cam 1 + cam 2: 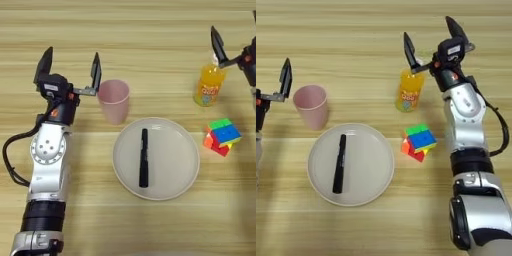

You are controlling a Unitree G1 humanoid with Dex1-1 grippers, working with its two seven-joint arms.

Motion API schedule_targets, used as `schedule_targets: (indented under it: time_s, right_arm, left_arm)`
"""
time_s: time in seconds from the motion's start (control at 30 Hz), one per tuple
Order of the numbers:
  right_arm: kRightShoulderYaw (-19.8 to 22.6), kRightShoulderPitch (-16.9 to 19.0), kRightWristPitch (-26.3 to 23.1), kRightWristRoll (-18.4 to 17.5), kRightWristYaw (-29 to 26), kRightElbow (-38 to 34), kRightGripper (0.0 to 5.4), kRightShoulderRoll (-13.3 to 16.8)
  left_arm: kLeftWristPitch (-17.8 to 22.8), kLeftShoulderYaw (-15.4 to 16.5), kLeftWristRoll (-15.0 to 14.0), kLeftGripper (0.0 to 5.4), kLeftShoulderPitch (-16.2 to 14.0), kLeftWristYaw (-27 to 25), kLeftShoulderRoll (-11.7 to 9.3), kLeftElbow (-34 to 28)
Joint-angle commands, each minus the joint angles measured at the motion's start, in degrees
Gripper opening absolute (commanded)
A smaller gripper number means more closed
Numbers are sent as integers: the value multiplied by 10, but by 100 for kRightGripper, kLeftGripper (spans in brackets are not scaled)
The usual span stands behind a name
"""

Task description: Move the objects on the table

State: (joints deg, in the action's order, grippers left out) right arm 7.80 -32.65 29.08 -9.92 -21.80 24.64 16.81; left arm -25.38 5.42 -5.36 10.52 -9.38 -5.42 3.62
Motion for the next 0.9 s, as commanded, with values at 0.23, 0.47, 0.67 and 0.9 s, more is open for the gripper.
schedule_targets:
  time_s: [0.23,0.47,0.67,0.9]
  right_arm:
    - [-31,68,-87,-24,-22,-173,538,3]
    - [-47,115,-173,-46,-45,-287,538,18]
    - [-60,150,-242,-67,-82,-347,538,38]
    - [-73,186,-312,-93,-131,-391,538,67]
  left_arm:
    - [2,-3,3,540,0,3,-1,-4]
    - [4,-6,3,540,-2,4,1,-9]
    - [6,-7,3,540,-3,4,1,-12]
    - [14,-8,3,540,-9,2,-3,-23]
